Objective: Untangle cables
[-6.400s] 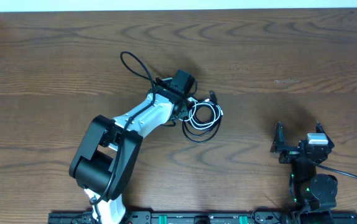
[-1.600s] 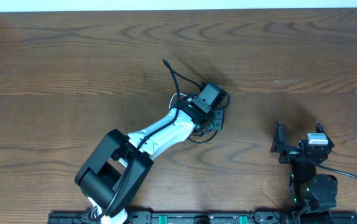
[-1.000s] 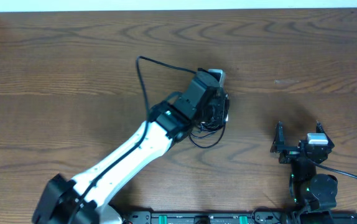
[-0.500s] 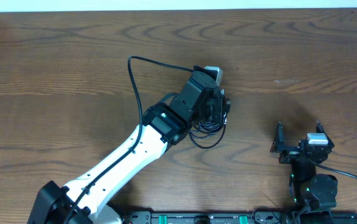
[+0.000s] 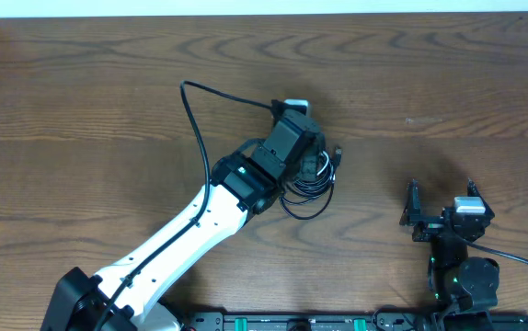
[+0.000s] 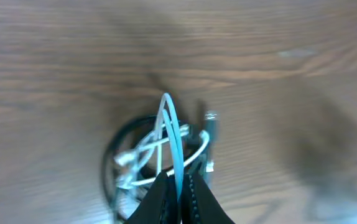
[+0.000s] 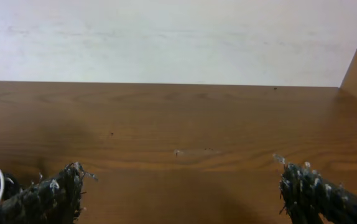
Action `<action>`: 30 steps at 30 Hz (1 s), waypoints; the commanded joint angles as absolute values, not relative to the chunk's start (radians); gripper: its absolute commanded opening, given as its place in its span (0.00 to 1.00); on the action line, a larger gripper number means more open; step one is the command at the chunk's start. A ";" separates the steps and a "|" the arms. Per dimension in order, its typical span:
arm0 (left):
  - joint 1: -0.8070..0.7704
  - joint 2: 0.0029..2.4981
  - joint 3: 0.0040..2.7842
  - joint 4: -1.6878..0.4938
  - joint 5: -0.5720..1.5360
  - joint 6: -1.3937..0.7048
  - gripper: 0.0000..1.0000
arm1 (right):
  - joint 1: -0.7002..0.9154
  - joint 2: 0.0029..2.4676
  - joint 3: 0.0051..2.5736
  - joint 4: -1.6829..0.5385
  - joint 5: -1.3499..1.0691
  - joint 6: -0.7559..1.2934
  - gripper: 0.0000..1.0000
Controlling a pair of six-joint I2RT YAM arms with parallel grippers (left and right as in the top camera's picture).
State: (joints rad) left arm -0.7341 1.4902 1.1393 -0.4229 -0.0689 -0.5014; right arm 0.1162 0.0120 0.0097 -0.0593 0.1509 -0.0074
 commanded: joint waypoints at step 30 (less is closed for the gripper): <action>-0.730 1.498 1.123 -0.622 0.016 -0.517 0.68 | 0.111 0.006 0.006 -0.060 0.154 0.002 0.99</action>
